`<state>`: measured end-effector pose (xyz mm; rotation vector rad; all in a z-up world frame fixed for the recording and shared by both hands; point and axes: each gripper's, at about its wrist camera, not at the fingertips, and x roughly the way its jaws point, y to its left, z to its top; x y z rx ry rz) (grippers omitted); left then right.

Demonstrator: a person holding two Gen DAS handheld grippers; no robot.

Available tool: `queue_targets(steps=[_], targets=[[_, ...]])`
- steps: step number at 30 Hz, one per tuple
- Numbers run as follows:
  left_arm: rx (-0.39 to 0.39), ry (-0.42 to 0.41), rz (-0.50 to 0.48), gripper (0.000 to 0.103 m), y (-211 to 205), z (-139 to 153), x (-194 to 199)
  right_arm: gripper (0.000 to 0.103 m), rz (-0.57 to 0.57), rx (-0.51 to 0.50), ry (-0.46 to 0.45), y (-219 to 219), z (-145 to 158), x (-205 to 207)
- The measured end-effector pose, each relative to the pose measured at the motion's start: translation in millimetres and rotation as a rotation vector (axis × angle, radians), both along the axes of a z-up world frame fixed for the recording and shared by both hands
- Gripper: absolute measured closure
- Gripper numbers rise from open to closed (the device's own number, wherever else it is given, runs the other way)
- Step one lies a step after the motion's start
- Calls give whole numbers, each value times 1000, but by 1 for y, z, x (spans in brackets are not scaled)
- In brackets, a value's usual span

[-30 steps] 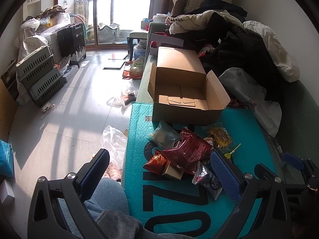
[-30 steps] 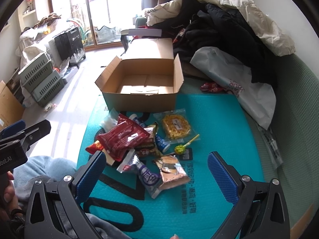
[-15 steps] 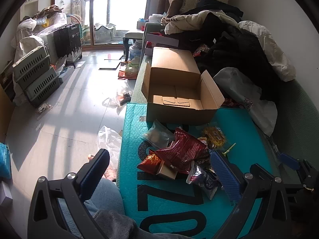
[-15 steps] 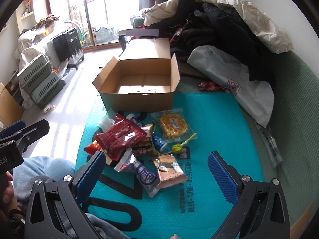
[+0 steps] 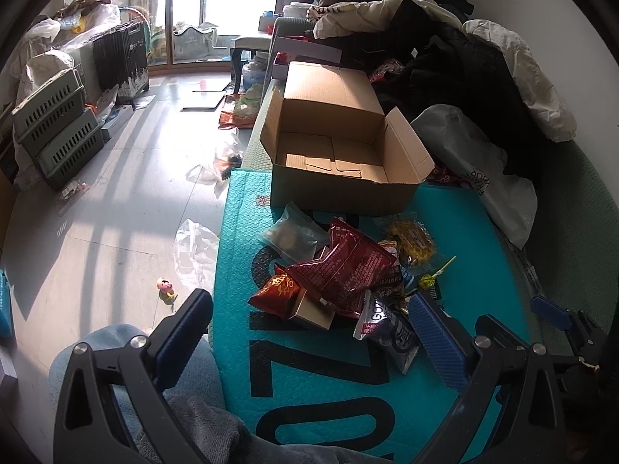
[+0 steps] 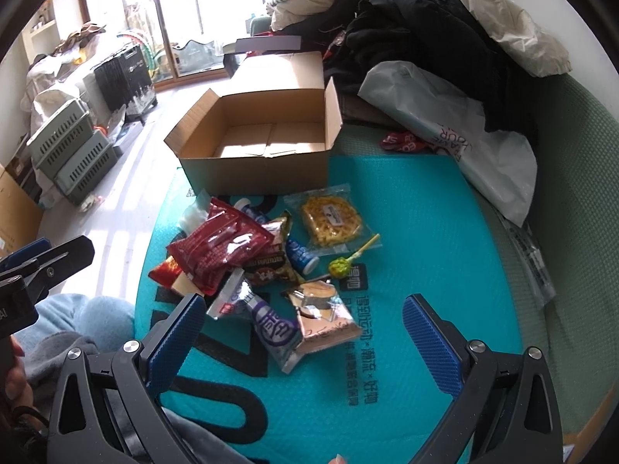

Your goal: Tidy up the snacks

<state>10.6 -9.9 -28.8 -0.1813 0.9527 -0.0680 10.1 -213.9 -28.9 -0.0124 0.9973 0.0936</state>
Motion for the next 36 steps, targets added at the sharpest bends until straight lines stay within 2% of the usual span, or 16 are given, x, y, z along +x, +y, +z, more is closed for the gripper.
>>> queue_targets(steps=[31, 36], targets=[[-78, 327, -31, 1, -28, -100, 32, 0, -16, -12, 232, -36, -107, 36], [-65, 345, -40, 1, -35, -110, 39, 0, 12, -7, 274, -37, -124, 47]])
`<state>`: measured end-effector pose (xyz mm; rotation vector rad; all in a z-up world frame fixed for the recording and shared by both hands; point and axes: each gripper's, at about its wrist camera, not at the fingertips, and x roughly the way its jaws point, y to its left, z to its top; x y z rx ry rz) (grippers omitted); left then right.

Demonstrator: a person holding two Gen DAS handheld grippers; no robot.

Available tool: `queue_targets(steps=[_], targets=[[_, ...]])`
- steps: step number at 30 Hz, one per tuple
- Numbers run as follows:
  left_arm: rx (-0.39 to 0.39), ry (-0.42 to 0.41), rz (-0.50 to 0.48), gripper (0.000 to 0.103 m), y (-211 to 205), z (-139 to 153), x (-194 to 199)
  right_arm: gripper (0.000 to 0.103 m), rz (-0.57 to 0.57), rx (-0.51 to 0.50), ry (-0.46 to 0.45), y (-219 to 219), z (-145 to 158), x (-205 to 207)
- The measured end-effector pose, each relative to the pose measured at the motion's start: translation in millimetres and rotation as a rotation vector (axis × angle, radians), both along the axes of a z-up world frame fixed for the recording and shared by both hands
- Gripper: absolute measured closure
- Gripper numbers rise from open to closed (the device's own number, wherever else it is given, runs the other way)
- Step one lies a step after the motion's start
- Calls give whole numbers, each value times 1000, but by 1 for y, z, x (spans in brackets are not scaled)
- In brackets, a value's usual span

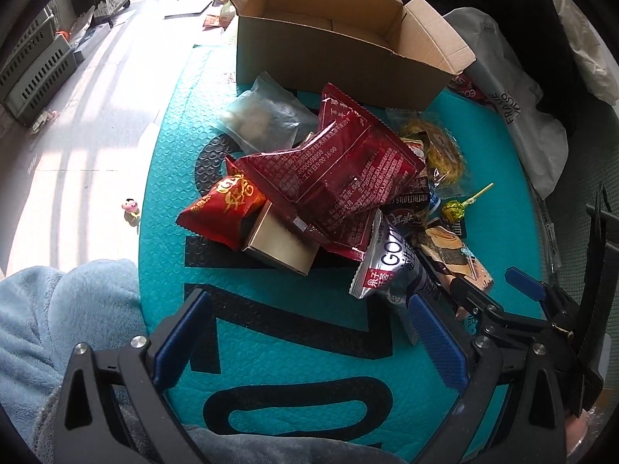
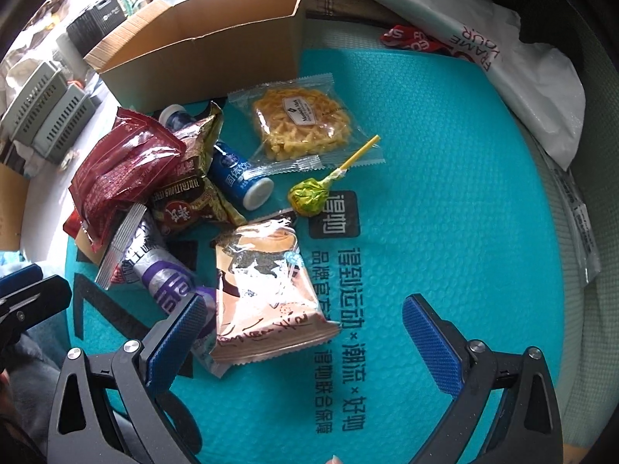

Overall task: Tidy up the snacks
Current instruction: 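Lower the right tool onto the seaweed rice-cracker packet and grasp it, then grasp the white-and-purple GOZK packet with the left tool while the right holds the seaweed packet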

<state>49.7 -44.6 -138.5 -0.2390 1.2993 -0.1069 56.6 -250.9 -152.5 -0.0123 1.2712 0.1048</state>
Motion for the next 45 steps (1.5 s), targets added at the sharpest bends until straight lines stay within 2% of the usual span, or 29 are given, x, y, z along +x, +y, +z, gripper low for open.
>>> queue_targets(steps=[7, 10, 11, 15, 18, 29, 33, 36, 43, 45], targets=[[-23, 25, -14, 1, -7, -6, 3, 2, 25, 0, 37, 2, -19, 8], [-38, 38, -19, 1, -13, -8, 3, 16, 28, 15, 47, -1, -24, 8], [-42, 42, -21, 1, -15, -8, 3, 26, 27, 19, 57, -2, -27, 7], [-61, 51, -24, 1, -21, -9, 1, 38, 15, 47, 95, -9, -36, 3], [-76, 53, -30, 1, -26, -8, -1, 43, 20, 55, 83, -16, -36, -5], [-144, 37, -40, 1, -51, -11, -4, 44, -21, 81, 68, -44, -39, -34], [-130, 56, -1, 5, -56, -22, 4, 44, -37, 78, 67, -58, -42, -44], [-68, 79, 4, 12, -64, -34, 10, 44, -55, 83, 71, -74, -38, -52], [-71, 98, 0, 15, -78, -48, 20, 44, -68, 84, 73, -93, -41, -58], [-45, 93, -9, 21, -81, -49, 24, 44, -70, 83, 72, -90, -46, -49]])
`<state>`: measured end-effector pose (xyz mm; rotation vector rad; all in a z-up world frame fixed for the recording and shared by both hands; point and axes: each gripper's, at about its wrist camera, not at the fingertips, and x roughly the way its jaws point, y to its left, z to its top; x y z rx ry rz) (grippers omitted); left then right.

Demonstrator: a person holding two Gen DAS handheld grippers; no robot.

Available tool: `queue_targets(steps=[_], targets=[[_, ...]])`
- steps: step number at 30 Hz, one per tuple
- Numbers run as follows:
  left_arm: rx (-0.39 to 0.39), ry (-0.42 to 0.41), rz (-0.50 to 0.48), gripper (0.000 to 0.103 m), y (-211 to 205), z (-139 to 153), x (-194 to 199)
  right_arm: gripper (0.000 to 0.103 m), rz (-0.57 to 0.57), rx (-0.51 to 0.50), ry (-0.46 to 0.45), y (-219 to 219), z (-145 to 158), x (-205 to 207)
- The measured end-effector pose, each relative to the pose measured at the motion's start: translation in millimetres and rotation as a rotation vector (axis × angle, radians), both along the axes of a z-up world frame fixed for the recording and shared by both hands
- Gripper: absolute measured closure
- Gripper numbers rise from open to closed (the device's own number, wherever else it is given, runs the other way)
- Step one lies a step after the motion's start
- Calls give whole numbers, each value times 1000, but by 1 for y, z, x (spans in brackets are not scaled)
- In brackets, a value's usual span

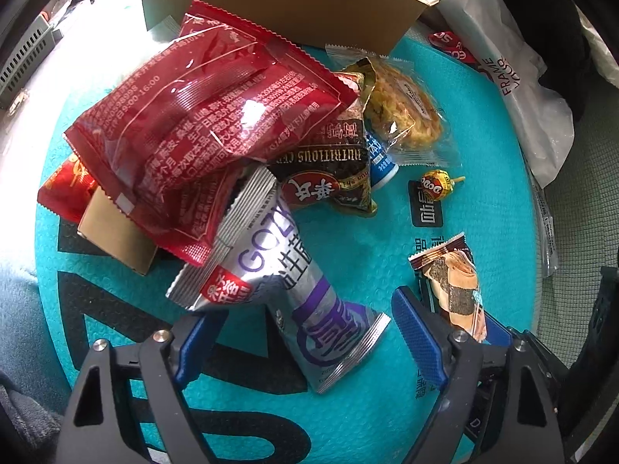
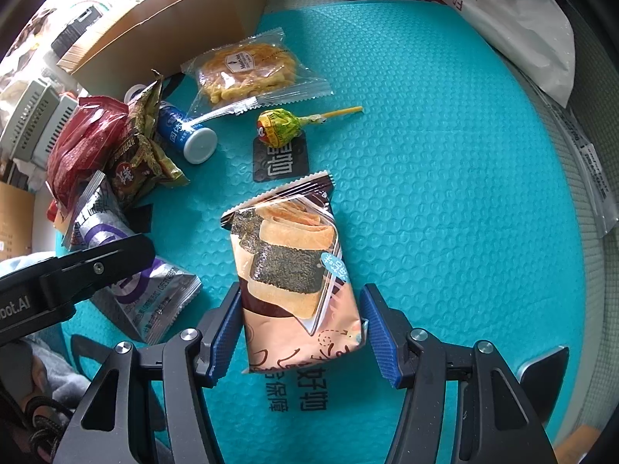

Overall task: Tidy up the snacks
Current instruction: 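Grasp the white-and-purple GOZK packet with the left tool while the right holds the seaweed packet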

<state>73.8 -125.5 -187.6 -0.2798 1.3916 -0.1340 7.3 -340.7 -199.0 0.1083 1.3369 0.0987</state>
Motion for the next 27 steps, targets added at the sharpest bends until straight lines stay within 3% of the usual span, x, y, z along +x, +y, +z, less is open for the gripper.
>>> queue_targets(steps=[2, 8, 11, 21, 27], targets=[[31, 4, -6, 27, -3, -3, 4, 44, -1, 1, 0, 1, 0, 4], [76, 0, -38, 60, -3, -9, 1, 44, 5, -4, 0, 3, -4, 7], [70, -5, -72, 70, -5, -9, -3, 43, 11, -8, -3, 12, -5, 6], [103, -1, -185, 71, 4, -4, -19, 43, 22, -7, 1, 24, -12, -5], [103, 36, -177, 71, 11, -13, -17, 43, 35, -10, -1, 33, -17, -9]])
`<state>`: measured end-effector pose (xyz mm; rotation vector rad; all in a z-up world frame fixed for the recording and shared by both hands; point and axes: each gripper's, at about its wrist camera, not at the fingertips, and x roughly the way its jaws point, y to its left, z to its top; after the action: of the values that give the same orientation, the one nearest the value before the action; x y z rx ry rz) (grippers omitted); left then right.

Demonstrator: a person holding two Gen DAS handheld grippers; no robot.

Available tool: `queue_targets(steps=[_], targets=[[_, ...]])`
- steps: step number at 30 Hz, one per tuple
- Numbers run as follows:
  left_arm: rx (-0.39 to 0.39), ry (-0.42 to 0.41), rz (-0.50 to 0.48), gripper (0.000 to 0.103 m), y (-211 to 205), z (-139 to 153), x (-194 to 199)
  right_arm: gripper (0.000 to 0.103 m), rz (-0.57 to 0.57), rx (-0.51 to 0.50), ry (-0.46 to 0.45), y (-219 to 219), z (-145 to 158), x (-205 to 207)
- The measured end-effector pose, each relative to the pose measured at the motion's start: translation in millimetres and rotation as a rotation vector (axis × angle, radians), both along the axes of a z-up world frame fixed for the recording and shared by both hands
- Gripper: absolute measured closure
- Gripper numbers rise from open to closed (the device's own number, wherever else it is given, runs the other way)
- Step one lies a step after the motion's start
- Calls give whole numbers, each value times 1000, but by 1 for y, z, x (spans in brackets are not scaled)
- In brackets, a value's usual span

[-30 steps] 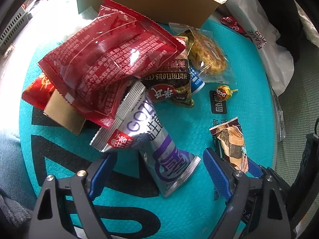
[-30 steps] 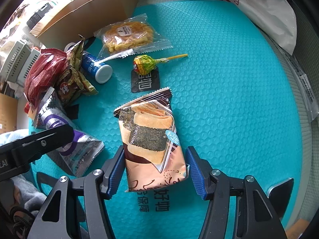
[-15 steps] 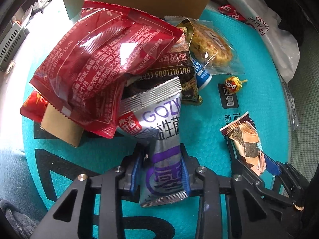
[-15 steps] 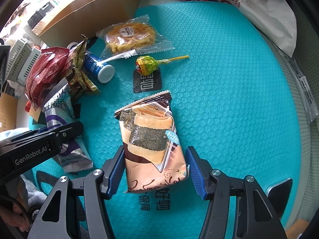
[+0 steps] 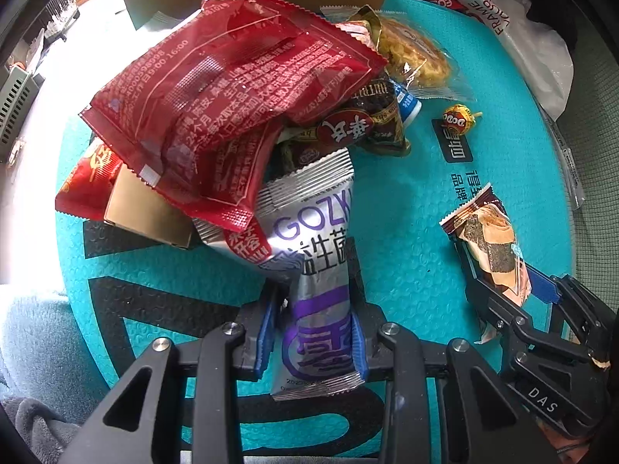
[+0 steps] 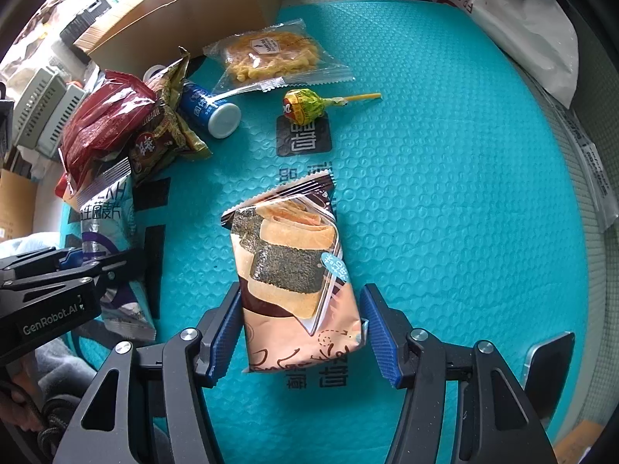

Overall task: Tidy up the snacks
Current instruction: 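Grasp the white-and-purple GOZK packet with the left tool while the right holds the seaweed packet, then carry both held packets up and over into the open cardboard box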

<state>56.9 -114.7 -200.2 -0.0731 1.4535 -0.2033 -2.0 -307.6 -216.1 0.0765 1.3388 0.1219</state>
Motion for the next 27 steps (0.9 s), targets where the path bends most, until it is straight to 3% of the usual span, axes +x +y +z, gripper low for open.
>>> queue_targets(steps=[7, 10, 17, 19, 21, 27], targets=[[27, -16, -23, 67, -4, -2, 3, 36, 8, 3, 17, 8, -1, 7], [4, -21, -53, 48, -18, -2, 6, 34, 22, -9, 21, 15, -3, 9], [31, -67, -49, 47, -26, -3, 12, 35, 34, -25, 19, 25, -9, 18], [42, -74, -46, 52, -26, 1, 7, 41, 47, -31, 6, 20, -7, 12], [76, -77, -34, 70, -17, 5, 3, 47, 65, -31, -1, 22, -2, 6], [-5, -47, 3, 75, 14, 17, -4, 51, 55, 24, -11, 27, 5, 2]])
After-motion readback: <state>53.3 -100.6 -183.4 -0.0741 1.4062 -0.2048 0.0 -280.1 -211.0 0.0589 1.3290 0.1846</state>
